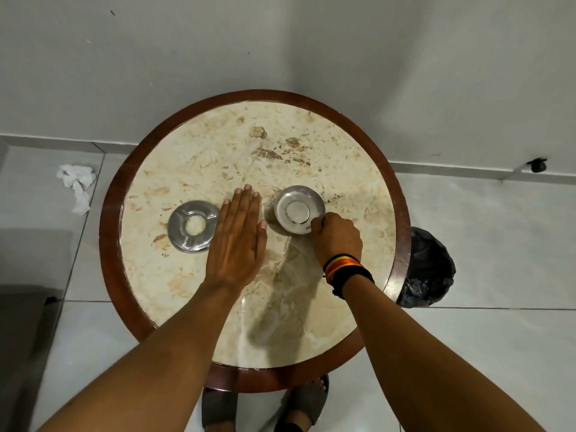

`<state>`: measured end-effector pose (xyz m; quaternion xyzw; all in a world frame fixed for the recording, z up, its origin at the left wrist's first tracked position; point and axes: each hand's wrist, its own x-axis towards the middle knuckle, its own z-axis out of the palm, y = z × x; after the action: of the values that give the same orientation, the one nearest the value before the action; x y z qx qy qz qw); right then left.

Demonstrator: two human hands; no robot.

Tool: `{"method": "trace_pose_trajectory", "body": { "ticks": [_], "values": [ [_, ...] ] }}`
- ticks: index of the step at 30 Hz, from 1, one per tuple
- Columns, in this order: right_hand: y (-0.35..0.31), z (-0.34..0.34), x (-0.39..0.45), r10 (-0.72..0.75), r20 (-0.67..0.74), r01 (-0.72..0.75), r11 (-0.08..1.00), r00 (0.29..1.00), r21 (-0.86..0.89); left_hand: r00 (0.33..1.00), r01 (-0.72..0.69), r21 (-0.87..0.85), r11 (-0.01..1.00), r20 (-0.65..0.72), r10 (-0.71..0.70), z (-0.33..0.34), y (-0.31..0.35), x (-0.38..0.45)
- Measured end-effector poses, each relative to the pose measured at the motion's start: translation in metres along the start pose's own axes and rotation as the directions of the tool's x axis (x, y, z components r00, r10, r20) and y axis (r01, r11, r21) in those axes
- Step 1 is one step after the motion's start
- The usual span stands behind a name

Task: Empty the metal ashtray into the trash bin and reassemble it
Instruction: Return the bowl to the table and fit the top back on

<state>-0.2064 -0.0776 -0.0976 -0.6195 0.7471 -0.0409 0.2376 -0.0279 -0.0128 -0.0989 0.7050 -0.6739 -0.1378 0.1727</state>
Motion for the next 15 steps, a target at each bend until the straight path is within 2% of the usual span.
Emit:
{"method": "trace_pose_trajectory", "body": {
  "ticks": [9, 13, 15],
  "values": [
    [0.002, 0.003, -0.002, -0.027, -0.019, 0.026, 0.999, 0.999, -0.032, 1.000, -0.005, 0.000, 1.000, 0.017, 0.005, -0.008, -0.003, -0.005],
    [0.009, 0.000, -0.006, -0.011, -0.084, 0.008, 0.999, 0.996, -0.040, 1.000, -0.004, 0.024, 1.000, 0.003, 0.004, -0.022, -0.001, -0.006],
    [0.014, -0.003, -0.008, -0.010, -0.131, 0.006, 0.999, 0.991, -0.037, 0.999, 0.045, 0.066, 0.997, 0.002, -0.045, -0.034, -0.007, -0.007]
  ]
}}
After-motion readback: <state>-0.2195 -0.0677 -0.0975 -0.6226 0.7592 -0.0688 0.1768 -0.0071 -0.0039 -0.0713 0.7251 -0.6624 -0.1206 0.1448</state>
